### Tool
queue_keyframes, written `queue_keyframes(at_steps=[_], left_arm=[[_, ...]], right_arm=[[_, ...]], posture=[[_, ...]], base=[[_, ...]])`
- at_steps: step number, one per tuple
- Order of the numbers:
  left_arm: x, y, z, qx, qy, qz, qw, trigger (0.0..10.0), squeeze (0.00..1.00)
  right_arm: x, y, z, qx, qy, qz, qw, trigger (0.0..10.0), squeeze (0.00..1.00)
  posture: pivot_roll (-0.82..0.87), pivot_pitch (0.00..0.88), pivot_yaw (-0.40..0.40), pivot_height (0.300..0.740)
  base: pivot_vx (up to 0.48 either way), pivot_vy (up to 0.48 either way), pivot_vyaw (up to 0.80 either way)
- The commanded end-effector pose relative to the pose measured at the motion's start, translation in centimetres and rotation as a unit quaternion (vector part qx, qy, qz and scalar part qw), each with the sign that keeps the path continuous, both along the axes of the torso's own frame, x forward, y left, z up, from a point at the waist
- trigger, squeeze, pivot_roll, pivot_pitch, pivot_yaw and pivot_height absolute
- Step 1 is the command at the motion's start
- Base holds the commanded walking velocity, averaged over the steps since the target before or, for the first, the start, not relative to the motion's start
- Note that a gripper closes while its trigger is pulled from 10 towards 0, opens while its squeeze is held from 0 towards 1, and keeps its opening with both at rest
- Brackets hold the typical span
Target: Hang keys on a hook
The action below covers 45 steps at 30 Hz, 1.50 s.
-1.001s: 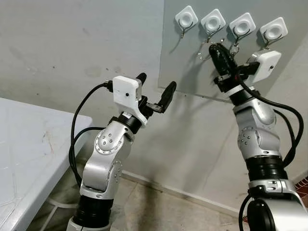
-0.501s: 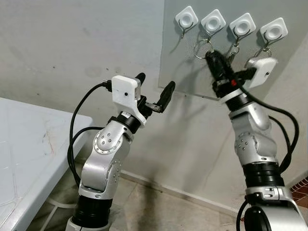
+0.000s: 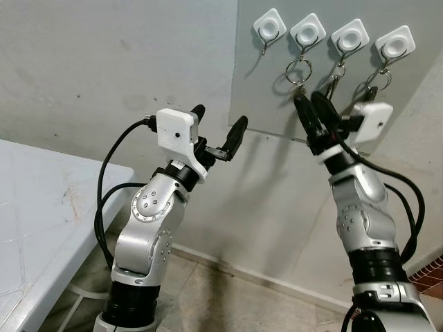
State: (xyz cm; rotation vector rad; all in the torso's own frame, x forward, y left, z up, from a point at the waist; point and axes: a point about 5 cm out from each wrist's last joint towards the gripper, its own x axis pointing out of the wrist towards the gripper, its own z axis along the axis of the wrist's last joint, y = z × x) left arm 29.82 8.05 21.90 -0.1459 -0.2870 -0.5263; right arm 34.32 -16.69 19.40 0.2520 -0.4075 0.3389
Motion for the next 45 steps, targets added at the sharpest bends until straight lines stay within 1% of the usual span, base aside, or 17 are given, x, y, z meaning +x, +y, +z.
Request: queue_keyframes(at_steps=[1, 2, 6, 8, 10, 15, 16, 18, 19, 24, 26, 27, 29, 32, 36, 41, 45], left_arm=[[0.0, 0.0, -0.7, 0.0, 0.011, 0.002, 1.0, 10.0, 0.0], [0.1, 0.1, -1.3, 0.004, 0.018, 0.003, 1.0, 10.0, 0.0], [0.2, 0.3, -2.2, 0.009, 0.03, 0.008, 0.999, 10.0, 0.0], [0.8, 0.9, -3.8, 0.016, 0.054, 0.03, 0.998, 10.0, 0.0], [1.0, 1.1, -4.3, 0.014, 0.061, 0.037, 0.997, 10.0, 0.0], [1.9, 2.5, -6.3, 0.014, 0.093, 0.082, 0.992, 10.0, 0.0], [2.3, 3.0, -6.8, 0.019, 0.1, 0.098, 0.99, 10.0, 0.0], [2.7, 3.7, -7.3, -0.013, 0.119, 0.113, 0.986, 10.0, 0.0], [2.8, 3.9, -7.4, -0.013, 0.122, 0.12, 0.985, 10.0, 0.0], [3.4, 5.7, -9.2, 0.0, 0.141, 0.161, 0.977, 10.0, 0.0], [3.5, 6.0, -9.5, 0.005, 0.144, 0.168, 0.975, 10.0, 0.0], [3.5, 6.7, -10.4, 0.002, 0.154, 0.184, 0.971, 10.0, 0.0], [3.5, 7.1, -10.8, 0.001, 0.16, 0.191, 0.968, 10.0, 0.0], [3.4, 8.4, -12.3, 0.008, 0.177, 0.219, 0.959, 10.0, 0.0], [3.2, 8.5, -12.2, -0.006, 0.17, 0.217, 0.961, 10.0, 0.0], [2.7, 7.8, -11.7, -0.015, 0.141, 0.206, 0.968, 10.0, 0.0], [1.6, 6.8, -11.1, -0.007, 0.11, 0.185, 0.976, 10.0, 0.0]], right_arm=[[-0.4, -0.7, -0.4, 0.001, 0.003, -0.03, 1.0, 10.0, 0.0], [-0.7, -1.1, -1.3, -0.001, 0.017, -0.045, 0.999, 10.0, 0.0], [-1.1, -1.6, -2.4, -0.004, 0.035, -0.068, 0.997, 10.0, 0.0], [-1.7, -2.1, -4.1, -0.018, 0.062, -0.096, 0.993, 10.0, 0.0], [-1.9, -2.3, -4.8, -0.031, 0.074, -0.109, 0.991, 10.0, 0.0], [-2.5, -2.7, -6.2, -0.031, 0.096, -0.133, 0.986, 10.0, 0.0], [-2.6, -2.8, -6.6, -0.031, 0.103, -0.139, 0.984, 10.0, 0.0], [-2.7, -2.9, -6.8, -0.026, 0.108, -0.147, 0.983, 10.0, 0.0], [-2.7, -3.0, -6.9, -0.028, 0.109, -0.15, 0.982, 10.0, 0.0], [-2.9, -3.4, -7.7, -0.039, 0.122, -0.168, 0.978, 10.0, 0.0], [-2.9, -3.4, -7.9, -0.042, 0.124, -0.17, 0.977, 10.0, 0.0], [-3.1, -3.5, -8.4, -0.048, 0.132, -0.172, 0.975, 10.0, 0.0], [-3.2, -3.5, -8.7, -0.053, 0.135, -0.174, 0.974, 10.0, 0.0], [-3.7, -3.7, -10.3, -0.076, 0.16, -0.18, 0.968, 10.0, 0.0], [-4.2, -3.5, -11.0, -0.108, 0.162, -0.181, 0.964, 10.0, 0.0], [-4.7, -2.6, -10.5, -0.137, 0.137, -0.172, 0.966, 10.0, 0.0], [-5.7, -1.9, -9.6, -0.127, 0.113, -0.165, 0.972, 10.0, 0.0]], posture=[[-0.02, 0.0, -0.022, 0.74], [-0.02, 0.0, -0.02, 0.74], [-0.02, 0.0, -0.018, 0.74], [-0.03, 0.0, -0.013, 0.74], [-0.03, 0.0, -0.009, 0.74], [-0.04, 0.0, 0.003, 0.74], [-0.05, 0.0, 0.007, 0.74], [-0.05, 0.0, 0.01, 0.74], [-0.05, 0.0, 0.014, 0.74], [-0.05, 0.0, 0.019, 0.74], [-0.05, 0.0, 0.019, 0.74], [-0.05, 0.0, 0.02, 0.74], [-0.05, 0.0, 0.02, 0.74], [-0.05, 0.0, 0.016, 0.74], [-0.05, 0.0, 0.015, 0.74], [-0.04, 0.0, 0.015, 0.74], [-0.04, 0.0, 0.016, 0.74]], base=[[0.0, 0.0, 0.0], [0.0, 0.0, 0.0], [0.0, 0.0, 0.0], [0.0, 0.0, 0.0], [0.0, 0.0, 0.0], [0.0, 0.0, 0.0], [0.0, 0.0, 0.0], [0.0, 0.0, 0.0], [0.0, 0.0, 0.0], [0.0, 0.0, 0.0], [0.0, 0.0, 0.0], [0.0, 0.0, 0.0], [0.0, 0.0, 0.0], [0.0, 0.0, 0.0], [0.0, 0.0, 0.0], [0.0, 0.0, 0.0], [0.0, 0.0, 0.0]])
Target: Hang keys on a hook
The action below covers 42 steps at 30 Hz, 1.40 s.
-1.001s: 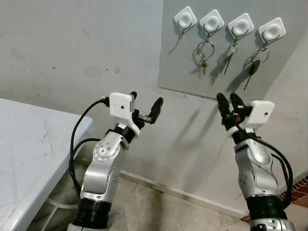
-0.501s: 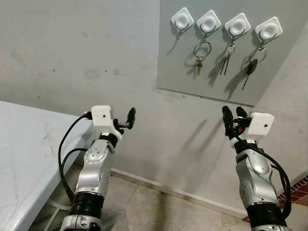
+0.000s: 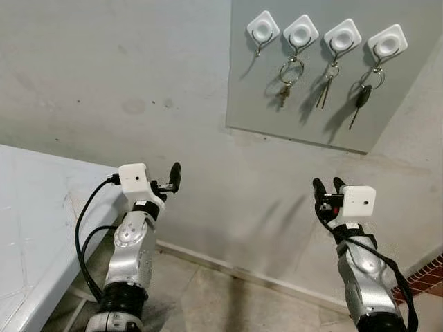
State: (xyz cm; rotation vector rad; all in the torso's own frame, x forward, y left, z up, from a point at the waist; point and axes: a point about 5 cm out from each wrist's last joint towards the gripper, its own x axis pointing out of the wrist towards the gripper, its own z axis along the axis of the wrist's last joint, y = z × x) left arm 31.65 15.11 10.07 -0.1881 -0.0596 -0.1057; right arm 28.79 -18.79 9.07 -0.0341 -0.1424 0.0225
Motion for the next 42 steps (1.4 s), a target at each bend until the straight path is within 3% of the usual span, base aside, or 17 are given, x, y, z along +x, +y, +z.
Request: queue_keyframes(at_steps=[1, 7, 11, 15, 24, 42], left_arm=[[-0.4, -0.4, 0.8, 0.017, -0.025, -0.014, 0.999, 10.0, 0.0], [-2.4, -1.0, 0.9, -0.005, -0.043, -0.03, 0.999, 10.0, 0.0], [-3.2, -0.4, 0.7, -0.01, -0.04, -0.018, 0.999, 10.0, 0.0], [-3.2, 0.0, 1.0, -0.009, -0.045, -0.011, 0.999, 10.0, 0.0], [-2.9, 1.3, 2.0, 0.009, -0.056, 0.001, 0.998, 10.0, 0.0], [-2.4, 0.7, 2.2, 0.01, -0.05, -0.009, 0.999, 10.0, 0.0]], right_arm=[[-0.3, 0.3, 0.8, 0.007, -0.017, 0.006, 1.0, 10.0, 0.0], [-2.2, 0.4, 1.0, 0.02, -0.025, 0.006, 0.999, 10.0, 0.0], [-3.5, 0.1, 0.6, 0.013, -0.011, 0.0, 1.0, 10.0, 0.0], [-3.6, -0.1, 0.8, 0.009, -0.01, -0.004, 1.0, 10.0, 0.0], [-3.4, -0.4, 1.4, -0.003, -0.007, -0.012, 1.0, 10.0, 0.0], [-2.8, -0.8, 1.7, -0.015, -0.001, -0.006, 1.0, 10.0, 0.0]], posture=[[-0.04, 0.0, 0.015, 0.74], [-0.05, 0.0, 0.014, 0.74], [-0.05, 0.0, 0.009, 0.74], [-0.05, 0.0, 0.005, 0.74], [-0.05, 0.0, 0.001, 0.74], [-0.05, 0.0, -0.002, 0.74]], base=[[0.0, 0.0, 0.0], [0.0, 0.0, 0.0], [0.0, 0.0, 0.0], [0.0, 0.0, 0.0], [0.0, 0.0, 0.8], [0.0, 0.0, 0.8]])
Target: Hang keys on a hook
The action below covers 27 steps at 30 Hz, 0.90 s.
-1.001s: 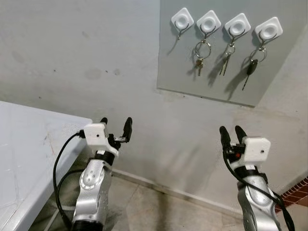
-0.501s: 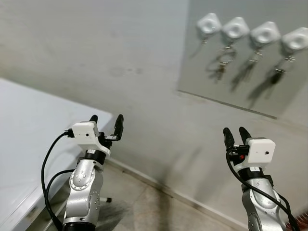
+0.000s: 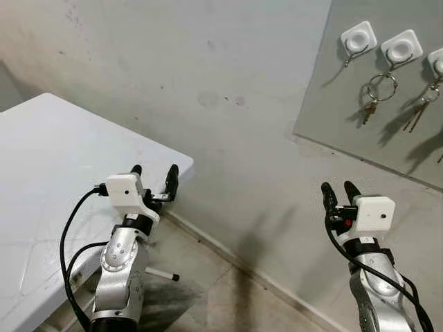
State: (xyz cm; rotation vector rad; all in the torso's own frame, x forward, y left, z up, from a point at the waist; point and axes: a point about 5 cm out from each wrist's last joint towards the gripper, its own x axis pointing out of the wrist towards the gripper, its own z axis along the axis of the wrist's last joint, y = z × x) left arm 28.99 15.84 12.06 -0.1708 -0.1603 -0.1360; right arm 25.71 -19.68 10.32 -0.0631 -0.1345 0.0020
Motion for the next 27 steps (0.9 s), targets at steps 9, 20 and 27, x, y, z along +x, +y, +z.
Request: queue_keyframes(at_steps=[9, 20, 27], left_arm=[[0.34, -0.26, 0.23, -0.013, 0.005, -0.003, 1.0, 10.0, 0.0], [0.48, -0.62, 0.22, -0.008, 0.008, 0.0, 1.0, 10.0, 0.0], [0.32, -0.85, 0.37, -0.005, 0.006, -0.009, 1.0, 10.0, 0.0]], right_arm=[[0.43, 0.06, 0.6, -0.004, -0.006, 0.009, 1.0, 10.0, 0.0], [0.35, 0.06, 0.56, -0.003, -0.004, 0.011, 1.0, 10.0, 0.0], [0.29, -0.05, 0.68, -0.006, -0.006, 0.01, 1.0, 10.0, 0.0]], posture=[[-0.05, 0.0, -0.005, 0.74], [-0.05, 0.0, -0.004, 0.74], [-0.05, 0.0, -0.006, 0.74]], base=[[0.0, 0.0, 0.8], [0.0, 0.189, 0.8], [0.0, 0.0, 0.8]])
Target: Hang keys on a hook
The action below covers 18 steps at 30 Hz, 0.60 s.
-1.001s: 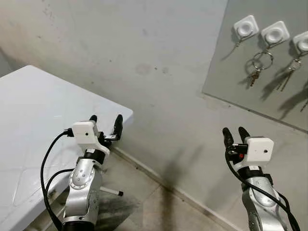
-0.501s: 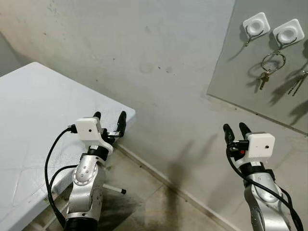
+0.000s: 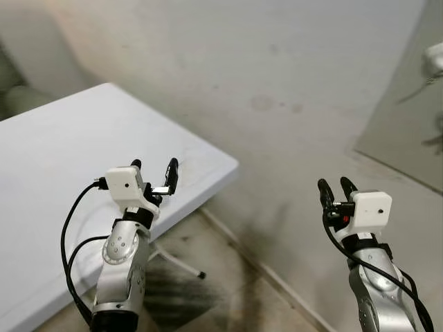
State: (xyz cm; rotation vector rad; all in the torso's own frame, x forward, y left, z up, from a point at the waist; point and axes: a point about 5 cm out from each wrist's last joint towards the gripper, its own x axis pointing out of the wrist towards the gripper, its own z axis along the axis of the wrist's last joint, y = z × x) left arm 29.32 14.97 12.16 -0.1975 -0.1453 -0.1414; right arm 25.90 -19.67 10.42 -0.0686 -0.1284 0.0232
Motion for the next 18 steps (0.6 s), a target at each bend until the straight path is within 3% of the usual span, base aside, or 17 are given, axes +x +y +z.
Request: queue_keyframes(at_steps=[1, 18], left_arm=[[-0.01, 0.0, 0.3, 0.008, -0.002, -0.005, 1.0, 10.0, 0.0], [-0.24, -0.35, -0.13, 0.004, 0.012, -0.002, 1.0, 10.0, 0.0]], right_arm=[[0.1, -0.08, 0.58, -0.003, -0.009, 0.0, 1.0, 10.0, 0.0], [0.0, -0.31, 0.73, -0.004, -0.008, 0.002, 1.0, 10.0, 0.0]], posture=[[-0.05, 0.0, -0.006, 0.74], [-0.05, 0.0, -0.014, 0.74]], base=[[0.0, 0.0, 0.8], [0.0, 0.0, 0.8]])
